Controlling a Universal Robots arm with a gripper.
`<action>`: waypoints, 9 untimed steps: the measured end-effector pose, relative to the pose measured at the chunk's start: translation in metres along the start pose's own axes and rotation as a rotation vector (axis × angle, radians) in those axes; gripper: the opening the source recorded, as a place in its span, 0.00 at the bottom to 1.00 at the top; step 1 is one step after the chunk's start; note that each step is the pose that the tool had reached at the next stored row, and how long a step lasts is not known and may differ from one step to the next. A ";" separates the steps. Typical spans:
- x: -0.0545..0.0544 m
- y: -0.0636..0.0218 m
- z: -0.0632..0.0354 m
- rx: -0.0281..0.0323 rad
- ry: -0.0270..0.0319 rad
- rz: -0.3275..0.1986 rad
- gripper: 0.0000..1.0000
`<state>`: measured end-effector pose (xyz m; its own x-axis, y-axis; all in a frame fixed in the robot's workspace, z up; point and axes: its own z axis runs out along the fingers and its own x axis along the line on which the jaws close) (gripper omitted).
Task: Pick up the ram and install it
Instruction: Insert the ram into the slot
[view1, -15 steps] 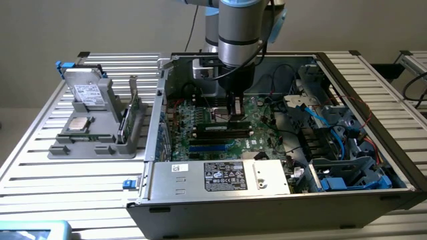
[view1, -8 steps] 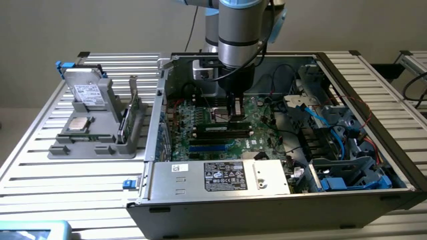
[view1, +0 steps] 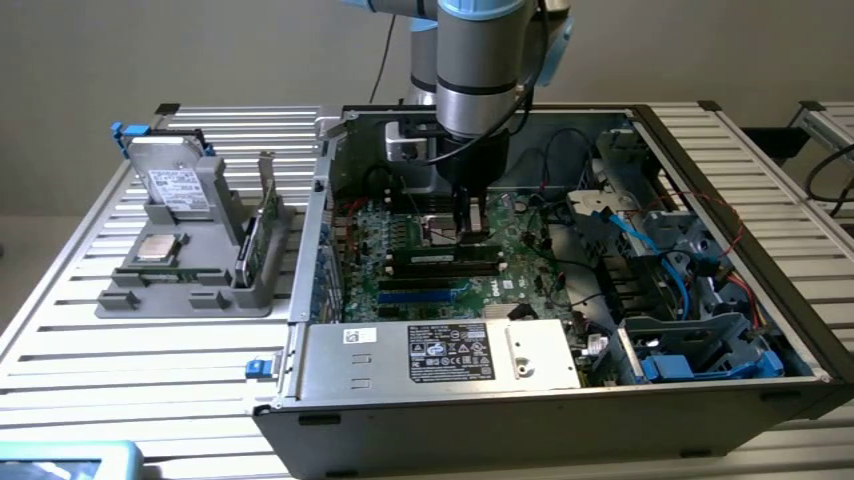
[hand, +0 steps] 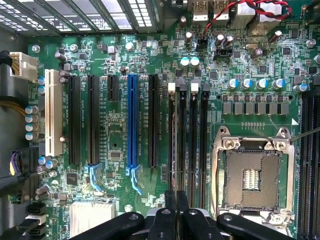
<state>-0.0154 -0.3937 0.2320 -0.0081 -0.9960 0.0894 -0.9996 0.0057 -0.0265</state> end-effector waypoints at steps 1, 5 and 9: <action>0.000 0.0000 0.0003 0.0000 -0.0002 0.000 0.13; 0.000 0.0000 0.0009 0.0000 0.0000 0.000 0.13; 0.000 0.0000 0.0015 0.0000 -0.0001 0.000 0.13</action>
<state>-0.0153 -0.3937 0.2305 -0.0080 -0.9960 0.0893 -0.9996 0.0057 -0.0265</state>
